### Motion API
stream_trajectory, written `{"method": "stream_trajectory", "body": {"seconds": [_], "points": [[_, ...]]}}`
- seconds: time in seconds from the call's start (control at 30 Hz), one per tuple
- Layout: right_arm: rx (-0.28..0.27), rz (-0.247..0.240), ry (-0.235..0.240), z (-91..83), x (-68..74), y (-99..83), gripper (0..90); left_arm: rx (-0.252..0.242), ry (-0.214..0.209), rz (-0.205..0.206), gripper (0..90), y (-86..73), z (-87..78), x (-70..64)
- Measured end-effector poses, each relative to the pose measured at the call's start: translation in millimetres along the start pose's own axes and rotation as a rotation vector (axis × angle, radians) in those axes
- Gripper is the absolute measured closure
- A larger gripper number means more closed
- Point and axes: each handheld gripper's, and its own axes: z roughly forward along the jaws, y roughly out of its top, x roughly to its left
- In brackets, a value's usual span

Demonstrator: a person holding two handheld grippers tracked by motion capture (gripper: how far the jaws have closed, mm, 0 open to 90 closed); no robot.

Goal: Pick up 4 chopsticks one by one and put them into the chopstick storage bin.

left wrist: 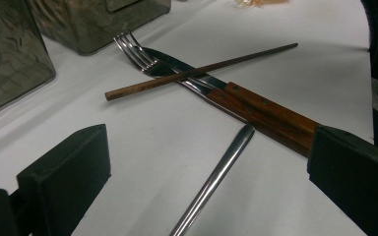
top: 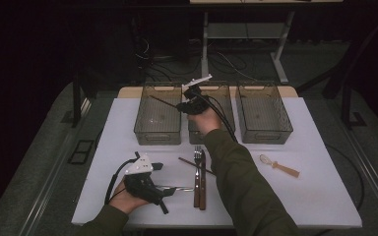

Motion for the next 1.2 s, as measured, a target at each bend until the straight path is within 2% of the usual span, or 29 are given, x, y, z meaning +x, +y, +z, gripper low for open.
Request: {"method": "stream_trajectory", "body": {"seconds": [0.3,0.47,0.93,1.2], "points": [[0.02,-0.004,-0.008,16.2,6.4,4.2,84.7,0.001,-0.008,0.01,1.5,0.5,0.4,0.1],[0.039,-0.021,-0.022,23.6,11.5,3.9,84.7,0.007,-0.01,0.015,1.5,1.0,0.5,-0.1],[0.061,-0.016,-0.041,39.1,18.2,6.7,84.7,0.002,-0.017,0.008,1.6,1.4,0.6,-0.4],[0.072,-0.038,-0.028,44.9,26.6,8.8,82.3,0.004,-0.022,0.011,1.6,1.3,0.8,-0.4]]}}
